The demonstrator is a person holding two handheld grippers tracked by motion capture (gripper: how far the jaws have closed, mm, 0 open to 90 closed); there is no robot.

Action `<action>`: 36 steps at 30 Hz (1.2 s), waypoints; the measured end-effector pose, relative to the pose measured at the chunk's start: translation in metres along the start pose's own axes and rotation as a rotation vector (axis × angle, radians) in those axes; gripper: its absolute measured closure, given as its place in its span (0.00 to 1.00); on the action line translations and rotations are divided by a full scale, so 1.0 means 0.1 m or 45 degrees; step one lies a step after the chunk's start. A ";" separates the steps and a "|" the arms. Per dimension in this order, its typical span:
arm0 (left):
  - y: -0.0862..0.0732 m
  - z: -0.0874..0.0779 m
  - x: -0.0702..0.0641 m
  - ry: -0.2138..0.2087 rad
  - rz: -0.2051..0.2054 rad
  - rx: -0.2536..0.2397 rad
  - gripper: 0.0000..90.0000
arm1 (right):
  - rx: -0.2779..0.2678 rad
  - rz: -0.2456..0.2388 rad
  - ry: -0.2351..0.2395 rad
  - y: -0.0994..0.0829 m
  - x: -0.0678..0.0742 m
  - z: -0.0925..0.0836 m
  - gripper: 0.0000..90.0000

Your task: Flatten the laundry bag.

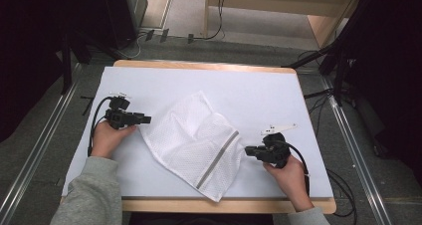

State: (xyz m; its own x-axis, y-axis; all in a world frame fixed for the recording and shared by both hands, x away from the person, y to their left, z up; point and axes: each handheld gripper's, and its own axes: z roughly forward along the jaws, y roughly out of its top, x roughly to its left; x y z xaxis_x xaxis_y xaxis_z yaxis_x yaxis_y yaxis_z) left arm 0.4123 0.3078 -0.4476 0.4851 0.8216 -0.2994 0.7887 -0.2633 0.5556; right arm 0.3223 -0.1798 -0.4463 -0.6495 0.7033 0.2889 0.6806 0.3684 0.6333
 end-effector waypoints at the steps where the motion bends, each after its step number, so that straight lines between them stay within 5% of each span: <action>1: 0.00 0.00 0.00 0.002 0.003 0.002 0.83 | 0.004 0.004 0.002 0.01 -0.01 0.01 1.00; 4: -0.01 0.00 0.02 -0.025 -0.028 0.030 0.99 | 0.010 0.009 0.007 0.03 -0.03 0.00 1.00; 10: 0.00 -0.16 0.13 -0.039 -0.089 -0.046 1.00 | 0.019 0.012 -0.004 0.04 -0.04 -0.02 1.00; 18: -0.04 -0.26 0.42 0.021 -0.178 -0.096 1.00 | 0.000 0.037 -0.043 0.02 -0.10 -0.13 1.00; 27: -0.05 -0.33 0.61 0.108 -0.214 -0.126 1.00 | -0.008 0.000 0.002 0.01 0.00 -0.06 1.00; 36: -0.10 -0.37 0.62 0.086 -0.222 -0.127 1.00 | -0.051 -0.065 0.059 0.11 0.07 0.17 0.75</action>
State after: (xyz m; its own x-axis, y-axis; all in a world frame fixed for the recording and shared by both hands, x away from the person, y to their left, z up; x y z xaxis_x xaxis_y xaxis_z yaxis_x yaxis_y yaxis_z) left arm 0.4210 0.3801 -0.4432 0.3154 0.8832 -0.3472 0.8158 -0.0654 0.5746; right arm 0.3309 -0.1611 -0.4495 -0.6989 0.6548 0.2877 0.6324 0.3780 0.6761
